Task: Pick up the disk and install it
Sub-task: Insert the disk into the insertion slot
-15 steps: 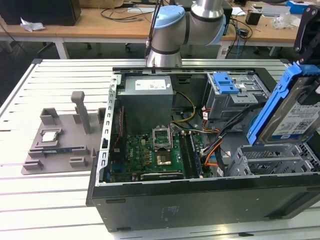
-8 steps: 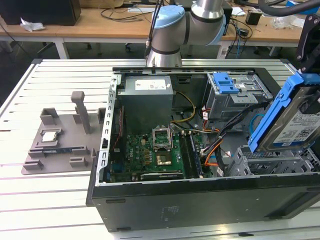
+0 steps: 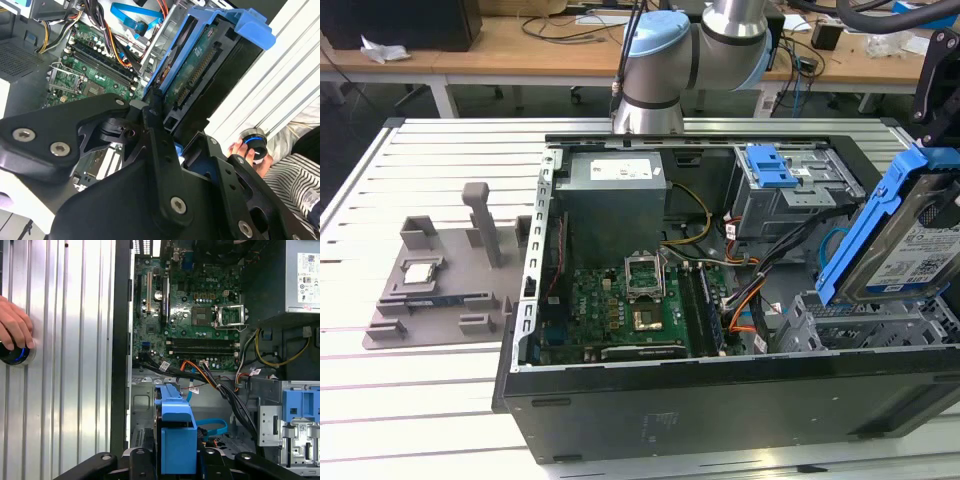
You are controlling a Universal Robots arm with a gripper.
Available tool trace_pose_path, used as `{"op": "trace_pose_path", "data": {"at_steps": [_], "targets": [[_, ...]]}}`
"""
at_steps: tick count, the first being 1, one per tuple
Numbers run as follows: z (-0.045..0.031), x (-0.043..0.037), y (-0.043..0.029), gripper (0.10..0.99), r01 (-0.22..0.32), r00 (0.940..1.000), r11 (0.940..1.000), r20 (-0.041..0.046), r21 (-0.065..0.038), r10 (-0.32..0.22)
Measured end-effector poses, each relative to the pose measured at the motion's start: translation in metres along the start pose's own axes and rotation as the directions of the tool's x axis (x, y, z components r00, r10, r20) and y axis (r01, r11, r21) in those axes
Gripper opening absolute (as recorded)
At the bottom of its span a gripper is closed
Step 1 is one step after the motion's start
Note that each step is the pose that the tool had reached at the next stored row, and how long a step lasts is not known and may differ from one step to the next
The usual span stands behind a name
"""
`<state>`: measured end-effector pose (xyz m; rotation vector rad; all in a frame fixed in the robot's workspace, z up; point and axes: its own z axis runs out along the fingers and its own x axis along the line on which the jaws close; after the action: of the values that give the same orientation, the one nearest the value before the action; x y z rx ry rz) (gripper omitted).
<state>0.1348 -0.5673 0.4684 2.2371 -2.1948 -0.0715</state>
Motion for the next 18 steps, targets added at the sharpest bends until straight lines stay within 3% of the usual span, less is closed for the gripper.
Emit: {"op": "trace_pose_path", "data": {"at_steps": [3,6,12,13,18], "targets": [[0.0002,0.0,0.0,0.369,0.0,1.0,1.0,0.0001,0.0,0.0],[0.0092,-0.0003,-0.0003,0.369,-0.004,1.0,1.0,0.0002,0.0,0.004],[0.0175,-0.0055,-0.0015,0.369,-0.004,1.0,1.0,-0.0001,0.0,0.004],[0.0203,-0.0097,-0.0028,0.369,-0.004,1.0,1.0,-0.0002,0.0,0.004],[0.0297,-0.0103,-0.0033,0.369,-0.004,1.0,1.0,-0.0035,0.0,0.004]]}}
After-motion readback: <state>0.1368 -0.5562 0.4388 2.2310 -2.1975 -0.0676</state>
